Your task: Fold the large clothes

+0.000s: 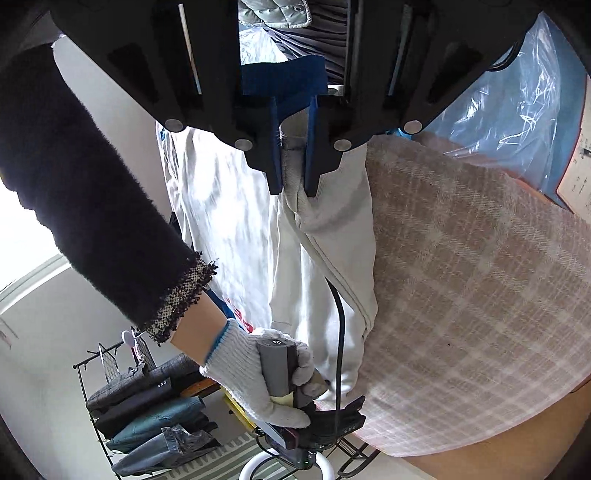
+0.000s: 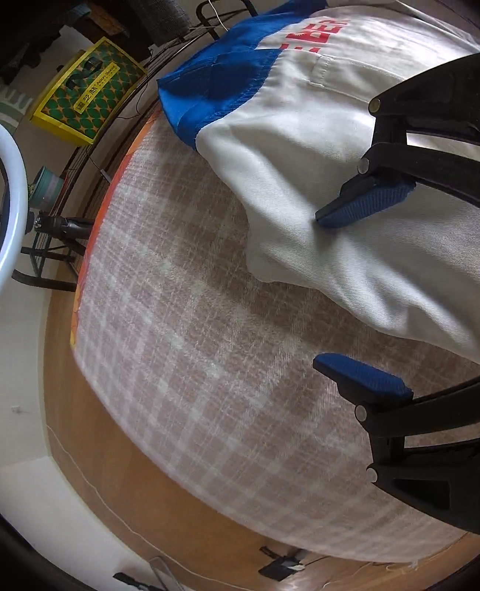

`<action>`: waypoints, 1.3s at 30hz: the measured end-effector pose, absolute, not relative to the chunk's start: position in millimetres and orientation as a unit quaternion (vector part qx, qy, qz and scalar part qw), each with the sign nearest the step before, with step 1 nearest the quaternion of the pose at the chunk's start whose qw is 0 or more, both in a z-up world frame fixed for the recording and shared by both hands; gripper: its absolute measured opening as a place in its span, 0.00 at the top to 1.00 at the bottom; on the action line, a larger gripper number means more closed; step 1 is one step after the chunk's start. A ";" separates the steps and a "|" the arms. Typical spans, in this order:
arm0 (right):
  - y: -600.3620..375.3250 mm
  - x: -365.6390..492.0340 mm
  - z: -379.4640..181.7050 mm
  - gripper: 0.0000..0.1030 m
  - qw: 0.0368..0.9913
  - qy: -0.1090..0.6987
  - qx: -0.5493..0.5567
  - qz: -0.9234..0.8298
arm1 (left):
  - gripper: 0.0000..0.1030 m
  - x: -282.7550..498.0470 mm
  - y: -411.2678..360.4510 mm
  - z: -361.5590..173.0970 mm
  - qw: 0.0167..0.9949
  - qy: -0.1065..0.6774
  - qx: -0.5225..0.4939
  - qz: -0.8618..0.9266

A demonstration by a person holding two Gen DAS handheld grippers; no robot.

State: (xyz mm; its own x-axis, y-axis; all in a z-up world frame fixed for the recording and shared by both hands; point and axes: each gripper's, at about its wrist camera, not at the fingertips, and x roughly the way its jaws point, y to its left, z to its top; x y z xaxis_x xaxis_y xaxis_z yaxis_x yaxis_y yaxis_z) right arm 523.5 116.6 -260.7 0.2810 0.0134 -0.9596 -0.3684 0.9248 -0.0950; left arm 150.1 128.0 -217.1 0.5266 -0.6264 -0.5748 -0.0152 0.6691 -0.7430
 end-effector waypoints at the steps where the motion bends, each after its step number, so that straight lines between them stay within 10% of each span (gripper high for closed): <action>1: 116.8 524.2 -262.8 0.36 0.784 0.589 -0.159 0.119 | 0.91 150.3 126.9 -216.7 0.797 0.448 -0.356 -0.192; 8: 99.2 530.7 -259.5 0.93 0.783 0.588 -0.166 0.117 | 0.91 148.7 118.6 -208.5 0.807 0.441 -0.339 -0.201; 39: -193.8 502.2 -211.4 0.98 0.825 0.506 0.215 0.133 | 0.92 128.1 -21.6 -179.4 0.805 0.476 -0.174 -0.307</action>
